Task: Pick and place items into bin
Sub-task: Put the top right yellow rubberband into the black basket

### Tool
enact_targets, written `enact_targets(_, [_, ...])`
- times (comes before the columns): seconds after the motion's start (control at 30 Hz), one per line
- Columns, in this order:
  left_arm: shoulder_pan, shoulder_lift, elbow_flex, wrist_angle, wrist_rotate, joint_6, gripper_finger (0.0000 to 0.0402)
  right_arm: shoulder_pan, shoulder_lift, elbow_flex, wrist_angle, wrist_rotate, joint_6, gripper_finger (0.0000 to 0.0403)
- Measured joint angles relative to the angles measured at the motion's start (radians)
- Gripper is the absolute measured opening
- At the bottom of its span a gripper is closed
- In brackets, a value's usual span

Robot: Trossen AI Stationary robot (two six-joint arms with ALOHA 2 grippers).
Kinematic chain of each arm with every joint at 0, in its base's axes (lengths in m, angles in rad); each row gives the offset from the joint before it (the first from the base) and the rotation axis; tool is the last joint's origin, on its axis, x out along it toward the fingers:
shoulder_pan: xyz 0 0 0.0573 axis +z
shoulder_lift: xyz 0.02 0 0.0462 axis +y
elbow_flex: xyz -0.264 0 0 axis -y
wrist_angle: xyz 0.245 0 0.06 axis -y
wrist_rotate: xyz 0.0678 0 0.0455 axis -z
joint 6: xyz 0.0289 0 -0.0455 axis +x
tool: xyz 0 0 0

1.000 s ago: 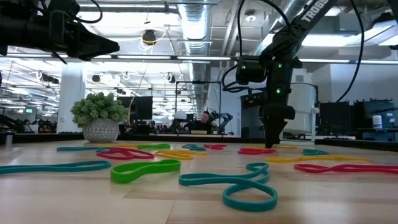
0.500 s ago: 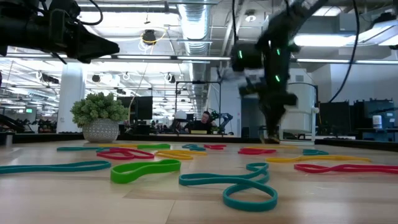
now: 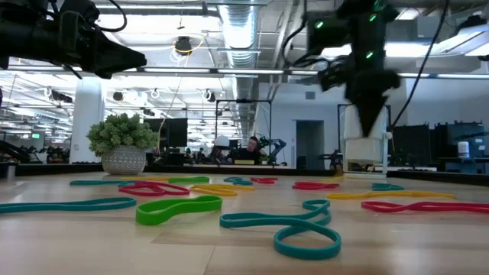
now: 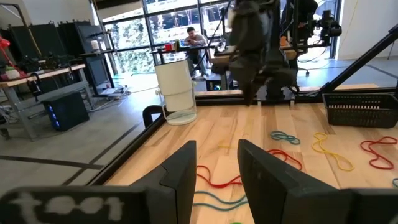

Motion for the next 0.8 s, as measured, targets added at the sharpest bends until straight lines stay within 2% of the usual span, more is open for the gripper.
enact_targets(0.23, [0.0, 0.0, 0.0, 0.0, 0.0, 0.0, 0.0109, 0.231, -0.187, 0.001, -0.198, -0.003, 0.278, 0.0])
enact_targets(0.47, [0.0, 0.0, 0.0, 0.003, 0.0, 0.006, 0.0109, 0.453, -0.367, 0.047, -0.228, -0.001, 0.612, 0.0])
enact_targets(0.8, [0.0, 0.0, 0.0, 0.001, 0.013, -0.016, 0.0109, 0.688, -0.436, 0.204, -0.226, 0.012, 0.848, 0.0])
